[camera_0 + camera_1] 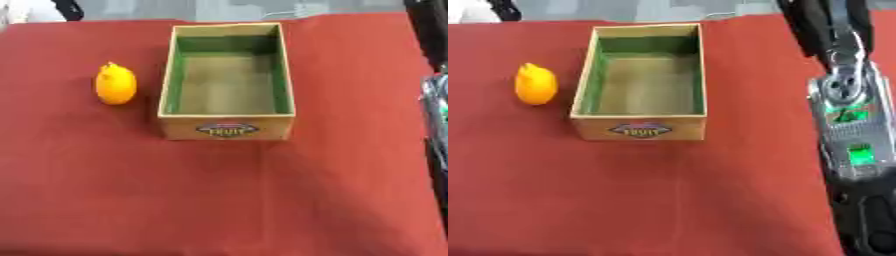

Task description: Pick up objects on the table and place them in the box.

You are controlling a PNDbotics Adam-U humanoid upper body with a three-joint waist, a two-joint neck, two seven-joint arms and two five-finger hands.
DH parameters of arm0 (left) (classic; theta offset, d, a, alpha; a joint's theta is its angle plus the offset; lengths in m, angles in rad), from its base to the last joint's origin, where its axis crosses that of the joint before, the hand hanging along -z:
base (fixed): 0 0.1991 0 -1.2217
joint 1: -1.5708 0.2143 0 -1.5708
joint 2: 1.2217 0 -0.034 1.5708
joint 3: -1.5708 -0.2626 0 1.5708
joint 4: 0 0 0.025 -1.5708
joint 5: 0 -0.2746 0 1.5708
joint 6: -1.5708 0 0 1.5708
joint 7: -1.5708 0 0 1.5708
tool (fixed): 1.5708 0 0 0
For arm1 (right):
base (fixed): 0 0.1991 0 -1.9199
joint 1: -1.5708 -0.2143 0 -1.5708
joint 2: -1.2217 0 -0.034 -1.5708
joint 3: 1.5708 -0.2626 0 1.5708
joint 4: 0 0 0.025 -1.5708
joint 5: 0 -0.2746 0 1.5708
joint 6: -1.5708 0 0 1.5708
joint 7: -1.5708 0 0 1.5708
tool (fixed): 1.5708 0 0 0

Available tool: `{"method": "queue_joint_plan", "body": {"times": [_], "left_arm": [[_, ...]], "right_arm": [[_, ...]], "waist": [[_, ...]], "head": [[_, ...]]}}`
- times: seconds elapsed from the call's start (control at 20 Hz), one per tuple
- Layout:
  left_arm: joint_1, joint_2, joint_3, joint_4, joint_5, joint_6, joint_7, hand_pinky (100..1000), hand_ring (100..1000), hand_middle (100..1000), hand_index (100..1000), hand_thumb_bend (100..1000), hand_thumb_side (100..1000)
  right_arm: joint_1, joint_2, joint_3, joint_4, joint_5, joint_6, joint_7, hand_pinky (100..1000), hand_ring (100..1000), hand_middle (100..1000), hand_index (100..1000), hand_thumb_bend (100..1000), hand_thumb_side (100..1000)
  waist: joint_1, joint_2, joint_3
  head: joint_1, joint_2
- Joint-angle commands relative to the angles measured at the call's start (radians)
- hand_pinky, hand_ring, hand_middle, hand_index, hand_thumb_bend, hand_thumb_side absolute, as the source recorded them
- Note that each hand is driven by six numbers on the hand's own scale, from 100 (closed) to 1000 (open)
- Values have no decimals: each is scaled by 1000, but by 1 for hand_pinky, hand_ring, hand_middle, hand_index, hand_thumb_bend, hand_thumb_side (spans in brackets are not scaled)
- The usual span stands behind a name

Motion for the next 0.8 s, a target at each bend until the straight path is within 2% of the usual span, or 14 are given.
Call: {"method": "queue_joint_plan", "body": {"times": [0.05, 0.25, 0.45, 0.6, 0.7, 0.8], "left_arm": [[-26, 83, 17, -20, -39, 12, 26, 570, 534, 577, 857, 112, 891], [-82, 228, -2, -19, -206, 73, 67, 570, 533, 586, 865, 112, 833], [-148, 369, -59, 24, -375, 120, 47, 575, 541, 601, 876, 103, 793], [-197, 473, -112, 102, -464, 119, 4, 583, 556, 623, 893, 101, 795], [-231, 541, -154, 170, -503, 103, -33, 590, 575, 655, 933, 102, 809], [-269, 600, -197, 247, -520, 77, -73, 596, 583, 662, 936, 105, 816]], "right_arm": [[-14, -19, -4, -20, 8, -1, 3, 818, 844, 644, 865, 149, 1000], [-12, -21, -2, -20, 10, 0, 3, 816, 843, 644, 864, 150, 1000], [-11, -22, 0, -20, 12, 0, 5, 815, 842, 644, 863, 150, 1000], [-10, -23, 2, -20, 13, 1, 7, 813, 841, 643, 863, 152, 1000], [-9, -23, 4, -20, 14, 1, 9, 813, 841, 644, 862, 152, 1000], [-9, -23, 6, -20, 14, 1, 12, 814, 841, 644, 862, 154, 1000]], "waist": [[1, -20, 0], [5, -25, -1], [8, -31, -4], [10, -35, -7], [13, -37, -10], [14, -38, -13]], "head": [[0, 10], [-4, 20], [-10, 22], [-13, 23], [-13, 23], [-14, 22]]}}
